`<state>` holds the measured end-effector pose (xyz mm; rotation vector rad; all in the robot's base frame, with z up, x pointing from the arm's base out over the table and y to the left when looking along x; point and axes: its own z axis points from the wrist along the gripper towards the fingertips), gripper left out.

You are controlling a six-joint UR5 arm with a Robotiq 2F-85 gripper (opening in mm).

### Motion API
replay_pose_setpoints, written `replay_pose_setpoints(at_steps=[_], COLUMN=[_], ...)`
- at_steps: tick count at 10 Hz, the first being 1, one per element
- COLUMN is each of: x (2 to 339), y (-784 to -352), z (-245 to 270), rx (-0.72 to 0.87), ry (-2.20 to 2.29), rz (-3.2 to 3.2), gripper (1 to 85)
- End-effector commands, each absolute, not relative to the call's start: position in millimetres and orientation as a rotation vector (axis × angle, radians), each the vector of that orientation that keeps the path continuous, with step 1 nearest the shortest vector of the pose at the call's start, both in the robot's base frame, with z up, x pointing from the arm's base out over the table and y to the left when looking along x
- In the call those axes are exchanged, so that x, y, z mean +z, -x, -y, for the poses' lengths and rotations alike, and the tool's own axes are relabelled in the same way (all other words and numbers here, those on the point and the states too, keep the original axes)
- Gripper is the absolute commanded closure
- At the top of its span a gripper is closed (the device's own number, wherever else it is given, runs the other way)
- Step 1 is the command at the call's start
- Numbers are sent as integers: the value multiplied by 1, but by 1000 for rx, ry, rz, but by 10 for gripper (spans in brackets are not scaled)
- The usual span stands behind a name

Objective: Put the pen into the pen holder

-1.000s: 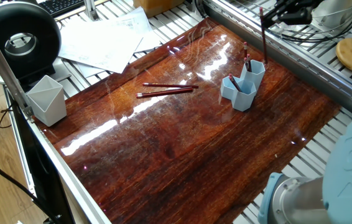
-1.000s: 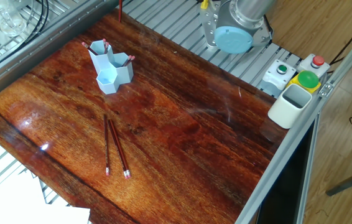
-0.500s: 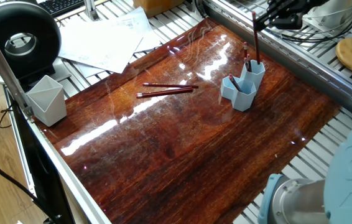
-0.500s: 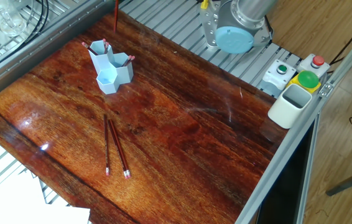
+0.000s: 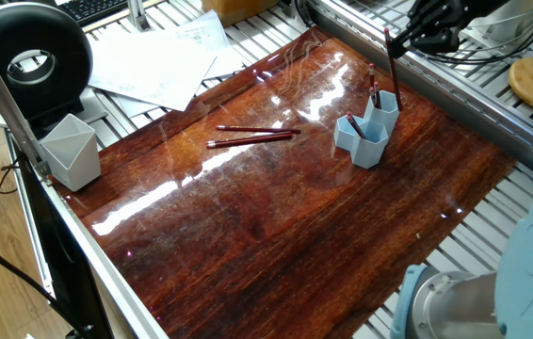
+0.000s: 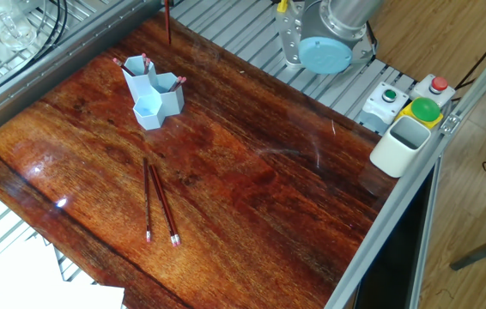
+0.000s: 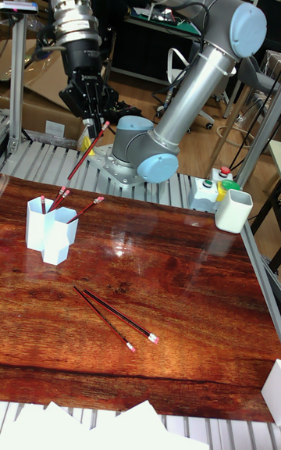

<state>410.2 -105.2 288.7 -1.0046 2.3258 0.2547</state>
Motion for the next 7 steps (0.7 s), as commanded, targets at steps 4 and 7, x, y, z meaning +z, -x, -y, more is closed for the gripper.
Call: replay_pose_setpoints(at_steps=[4,7], x=[300,290], y=[-431,-432], z=[106,109], rx=[233,225], ry=[892,901], rz=[-2286,-2274], gripper=[847,847])
